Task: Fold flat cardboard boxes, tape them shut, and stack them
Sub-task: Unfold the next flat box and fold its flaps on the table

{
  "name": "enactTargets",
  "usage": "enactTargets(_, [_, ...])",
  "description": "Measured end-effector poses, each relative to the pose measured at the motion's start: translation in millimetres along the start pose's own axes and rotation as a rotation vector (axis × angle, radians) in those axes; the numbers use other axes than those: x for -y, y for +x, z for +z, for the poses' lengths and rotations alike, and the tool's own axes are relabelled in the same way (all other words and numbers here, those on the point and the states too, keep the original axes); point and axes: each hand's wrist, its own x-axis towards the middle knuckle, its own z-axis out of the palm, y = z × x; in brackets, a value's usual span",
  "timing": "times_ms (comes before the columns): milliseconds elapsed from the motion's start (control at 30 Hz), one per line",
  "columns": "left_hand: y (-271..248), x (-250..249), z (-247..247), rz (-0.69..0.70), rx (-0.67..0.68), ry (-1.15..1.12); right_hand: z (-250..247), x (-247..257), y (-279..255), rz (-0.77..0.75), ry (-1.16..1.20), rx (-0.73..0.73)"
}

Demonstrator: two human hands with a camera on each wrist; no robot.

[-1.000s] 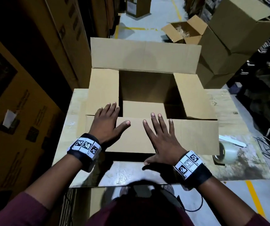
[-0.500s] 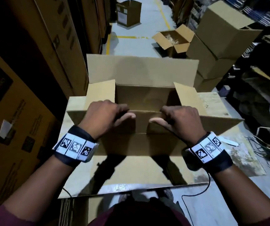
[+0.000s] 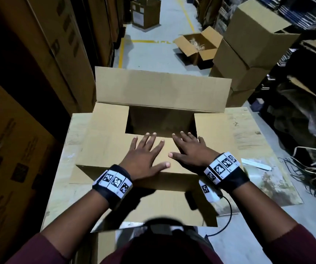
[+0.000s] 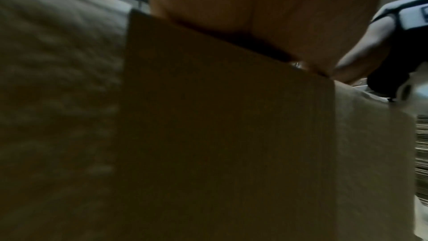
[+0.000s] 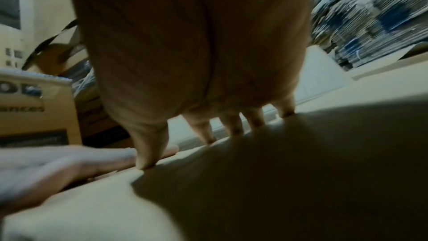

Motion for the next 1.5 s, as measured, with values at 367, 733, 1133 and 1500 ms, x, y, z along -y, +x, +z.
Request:
enactTargets(367, [28, -24, 3, 0.093, -0.003, 0.105, -81, -145, 20, 0.254, 0.795, -0.487])
enactTargets(733, [40, -31, 4, 0.041, -0.032, 0.09, -97, -186, 28, 0.172, 1.236, -0.648])
enactTargets(1133, [51, -43, -4, 0.035, -0.105, 0.048, -84, -205, 25, -0.133, 1.186, -0.316])
enactTargets(1500, [78, -64, -62, 0.095, -0.189, -0.212, -8, -201, 5, -0.239, -0.016, -0.245])
